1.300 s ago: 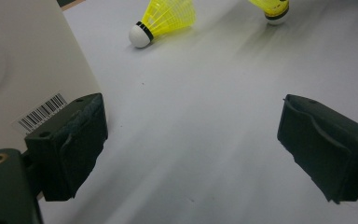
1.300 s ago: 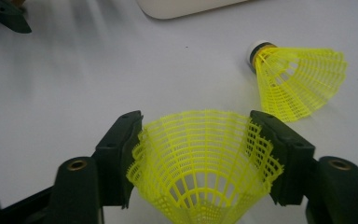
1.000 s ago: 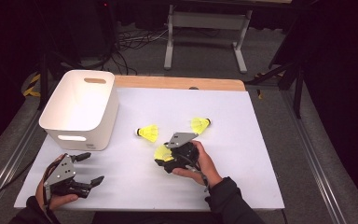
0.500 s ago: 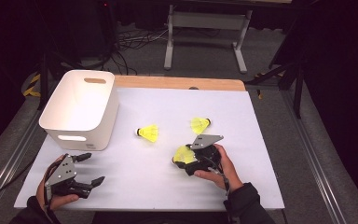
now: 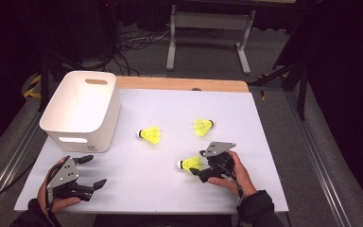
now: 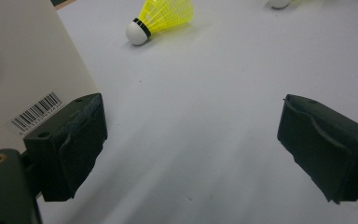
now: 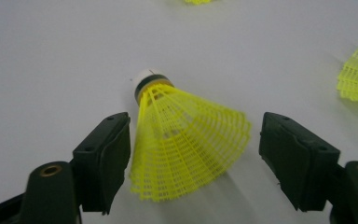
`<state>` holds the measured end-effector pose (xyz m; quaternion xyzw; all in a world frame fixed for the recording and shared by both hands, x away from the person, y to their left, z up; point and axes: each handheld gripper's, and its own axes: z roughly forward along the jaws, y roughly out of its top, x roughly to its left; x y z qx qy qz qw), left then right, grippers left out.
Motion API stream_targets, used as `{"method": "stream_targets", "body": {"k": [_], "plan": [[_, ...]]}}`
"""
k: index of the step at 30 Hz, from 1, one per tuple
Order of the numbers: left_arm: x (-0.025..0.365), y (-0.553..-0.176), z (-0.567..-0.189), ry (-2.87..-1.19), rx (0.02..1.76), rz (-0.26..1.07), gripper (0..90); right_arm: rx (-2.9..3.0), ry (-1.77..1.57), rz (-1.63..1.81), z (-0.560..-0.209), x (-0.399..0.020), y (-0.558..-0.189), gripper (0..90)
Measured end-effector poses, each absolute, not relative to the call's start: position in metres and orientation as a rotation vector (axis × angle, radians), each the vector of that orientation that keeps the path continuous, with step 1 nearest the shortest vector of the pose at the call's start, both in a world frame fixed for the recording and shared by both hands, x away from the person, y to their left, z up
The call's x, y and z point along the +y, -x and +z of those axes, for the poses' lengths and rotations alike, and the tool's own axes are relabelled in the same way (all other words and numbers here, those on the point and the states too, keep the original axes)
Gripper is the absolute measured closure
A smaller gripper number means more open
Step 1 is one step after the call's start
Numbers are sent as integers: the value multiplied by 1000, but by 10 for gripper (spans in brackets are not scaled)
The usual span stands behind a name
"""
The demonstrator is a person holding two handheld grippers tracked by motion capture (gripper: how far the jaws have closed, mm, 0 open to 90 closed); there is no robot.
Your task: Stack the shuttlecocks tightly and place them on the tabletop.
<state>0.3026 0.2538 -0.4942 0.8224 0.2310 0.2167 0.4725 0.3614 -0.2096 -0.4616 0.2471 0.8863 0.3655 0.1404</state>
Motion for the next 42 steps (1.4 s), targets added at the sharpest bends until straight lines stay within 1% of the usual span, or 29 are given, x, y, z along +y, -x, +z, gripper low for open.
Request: {"method": "stream_targets", "body": {"k": [10,14,18,19,20,21,22,23,24,25,26,27,28,29,30,31,32,33,34,35,36,42], "plan": [[254,-302,-494,-2018,564,539,89,2545,-680,1009,-466,-214,-354,235],[253,-302,-494,-2020,561,539,89,2535,-654,1031,-464,-216,-345,268],[253,-302,-494,-2020,563,543,89,2529,-638,1068,-464,-218,-338,358],[253,-302,-494,-2020,563,543,90,2529,-638,1068,-464,-218,-338,358],[253,-302,-494,-2021,563,542,90,2530,-638,1064,-464,-218,-337,377],[253,-302,-494,-2021,563,542,90,2546,-629,1054,-467,-218,-335,439],[253,-302,-494,-2022,564,542,90,2554,-624,1048,-468,-217,-335,470],[253,-302,-494,-2022,564,542,90,2554,-624,1048,-468,-217,-335,470],[253,-302,-494,-2021,563,541,90,2565,-624,1028,-471,-214,-335,527],[253,-302,-494,-2021,563,541,90,2565,-624,1028,-471,-214,-335,527],[253,-302,-494,-2021,564,541,90,2567,-625,1025,-473,-213,-335,593],[253,-302,-494,-2021,564,541,90,2567,-625,1025,-473,-213,-335,593],[253,-302,-494,-2020,563,540,90,2567,-634,1025,-474,-212,-336,660],[253,-302,-494,-2020,563,540,90,2567,-634,1025,-474,-212,-336,660],[253,-302,-494,-2023,563,539,91,2566,-624,1019,-475,-211,-336,729],[253,-302,-494,-2023,563,539,90,2566,-624,1019,-475,-211,-336,729],[253,-302,-494,-2023,563,541,90,2565,-610,1023,-475,-211,-335,776],[254,-302,-494,-2020,565,544,90,2561,-599,1033,-474,-212,-335,797],[254,-302,-493,-2019,565,544,90,2557,-593,1052,-472,-213,-334,841],[254,-302,-493,-2019,565,544,90,2557,-593,1052,-472,-213,-334,841],[254,-302,-493,-2014,566,543,90,2552,-588,1074,-471,-215,-334,869],[253,-302,-493,-2018,561,550,90,2547,-568,1077,-469,-216,-333,885]]}}
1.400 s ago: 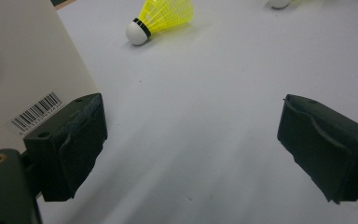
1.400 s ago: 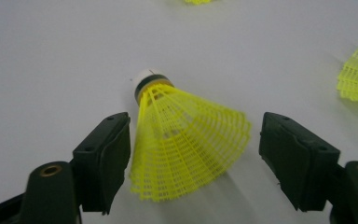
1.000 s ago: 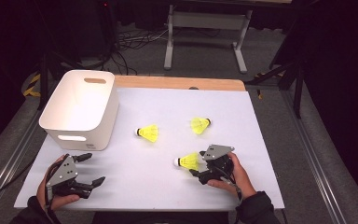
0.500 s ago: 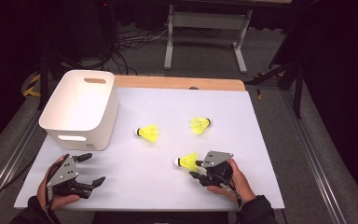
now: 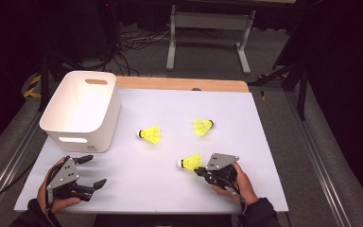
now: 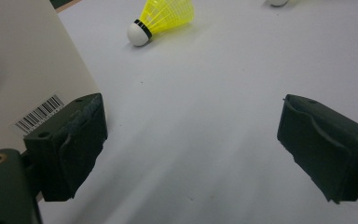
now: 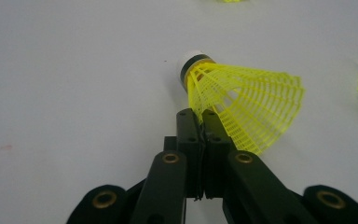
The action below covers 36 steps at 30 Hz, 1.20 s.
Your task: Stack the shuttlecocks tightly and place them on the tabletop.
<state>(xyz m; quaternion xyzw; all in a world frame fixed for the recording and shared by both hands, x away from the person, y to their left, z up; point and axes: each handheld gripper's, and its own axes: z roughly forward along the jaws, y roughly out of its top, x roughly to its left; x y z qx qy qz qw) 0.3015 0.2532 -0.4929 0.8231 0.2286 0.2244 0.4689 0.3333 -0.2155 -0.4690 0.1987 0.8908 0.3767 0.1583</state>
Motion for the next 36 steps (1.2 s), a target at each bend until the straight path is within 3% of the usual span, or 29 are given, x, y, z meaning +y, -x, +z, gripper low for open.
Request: {"method": "stream_targets", "body": {"k": [36], "plan": [[257,-302,-492,-1976,570,544,85,2354,-583,1249,-436,-232,-332,893]]}}
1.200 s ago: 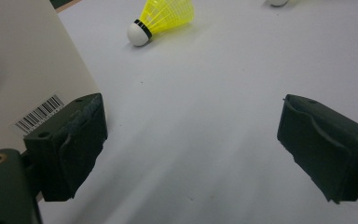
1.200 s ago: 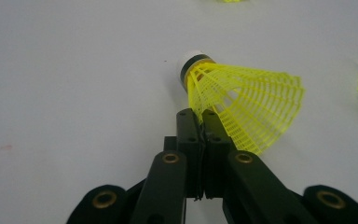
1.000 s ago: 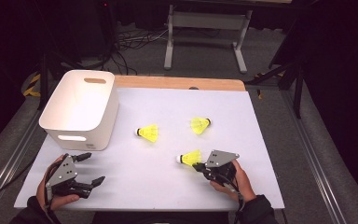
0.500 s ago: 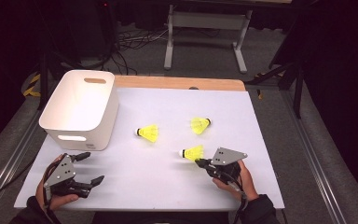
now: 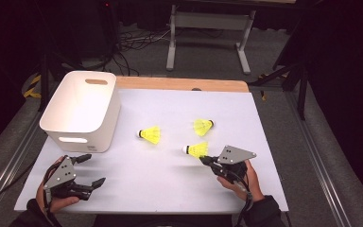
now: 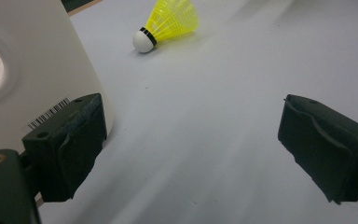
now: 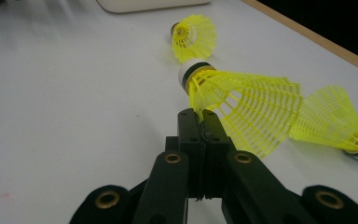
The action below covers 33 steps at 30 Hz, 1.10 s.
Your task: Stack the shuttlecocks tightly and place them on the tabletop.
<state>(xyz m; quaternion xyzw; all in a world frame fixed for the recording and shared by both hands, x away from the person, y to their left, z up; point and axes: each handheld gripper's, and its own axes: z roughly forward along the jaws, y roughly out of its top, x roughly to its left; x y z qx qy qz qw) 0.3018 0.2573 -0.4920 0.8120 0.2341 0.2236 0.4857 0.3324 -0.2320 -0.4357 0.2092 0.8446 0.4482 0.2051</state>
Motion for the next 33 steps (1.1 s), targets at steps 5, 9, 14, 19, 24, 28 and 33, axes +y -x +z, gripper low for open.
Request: {"method": "stream_targets", "body": {"k": [5,9,14,19,24,28,33], "plan": [[258,-303,-492,-1975,574,545,83,2333,-576,1259,-430,-233,-333,893],[258,-302,-492,-1971,574,549,82,2316,-578,1256,-425,-233,-337,893],[258,-302,-491,-1972,572,548,82,2320,-569,1247,-424,-229,-340,894],[258,-302,-491,-1968,575,549,82,2325,-558,1242,-423,-224,-346,894],[258,-302,-491,-1965,569,550,82,2339,-550,1235,-423,-215,-358,894],[259,-302,-491,-1963,568,546,82,2343,-553,1230,-422,-209,-369,894],[258,-301,-491,-1965,560,544,83,2366,-556,1225,-424,-197,-382,894]]}}
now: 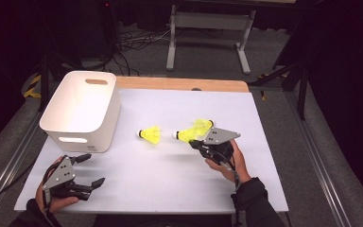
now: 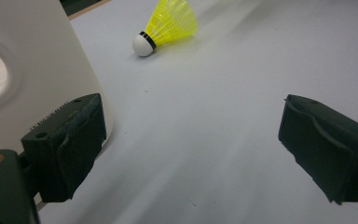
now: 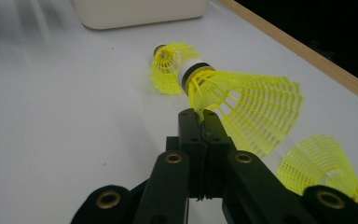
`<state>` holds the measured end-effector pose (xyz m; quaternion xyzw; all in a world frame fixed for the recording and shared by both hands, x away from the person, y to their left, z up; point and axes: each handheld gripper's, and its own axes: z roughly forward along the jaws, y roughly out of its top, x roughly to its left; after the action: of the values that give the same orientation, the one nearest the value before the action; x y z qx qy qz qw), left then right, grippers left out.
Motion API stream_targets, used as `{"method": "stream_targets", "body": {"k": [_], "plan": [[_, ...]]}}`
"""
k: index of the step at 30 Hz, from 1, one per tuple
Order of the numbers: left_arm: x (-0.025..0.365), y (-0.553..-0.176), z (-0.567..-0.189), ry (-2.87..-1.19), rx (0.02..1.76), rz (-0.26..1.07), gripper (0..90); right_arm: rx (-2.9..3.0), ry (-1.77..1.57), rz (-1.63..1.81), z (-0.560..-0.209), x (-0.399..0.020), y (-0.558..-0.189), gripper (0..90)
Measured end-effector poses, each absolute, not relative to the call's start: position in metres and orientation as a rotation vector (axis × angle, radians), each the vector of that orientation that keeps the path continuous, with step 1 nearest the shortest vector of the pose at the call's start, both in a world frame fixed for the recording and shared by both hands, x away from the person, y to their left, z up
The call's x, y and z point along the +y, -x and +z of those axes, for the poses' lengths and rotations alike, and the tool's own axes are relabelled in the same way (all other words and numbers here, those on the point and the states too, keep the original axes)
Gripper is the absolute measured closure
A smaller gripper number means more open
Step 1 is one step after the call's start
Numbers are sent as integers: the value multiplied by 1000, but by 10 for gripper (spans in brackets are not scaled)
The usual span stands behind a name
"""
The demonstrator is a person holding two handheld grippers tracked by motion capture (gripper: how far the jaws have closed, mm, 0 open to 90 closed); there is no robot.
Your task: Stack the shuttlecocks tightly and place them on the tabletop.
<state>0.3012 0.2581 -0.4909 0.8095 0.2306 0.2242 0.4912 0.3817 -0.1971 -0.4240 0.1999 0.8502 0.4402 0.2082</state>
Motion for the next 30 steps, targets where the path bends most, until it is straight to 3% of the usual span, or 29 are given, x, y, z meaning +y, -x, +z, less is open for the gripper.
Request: {"method": "stream_targets", "body": {"k": [30], "plan": [[257,-301,-490,-1968,546,547,83,2504,-623,1177,-464,-126,-437,891]]}}
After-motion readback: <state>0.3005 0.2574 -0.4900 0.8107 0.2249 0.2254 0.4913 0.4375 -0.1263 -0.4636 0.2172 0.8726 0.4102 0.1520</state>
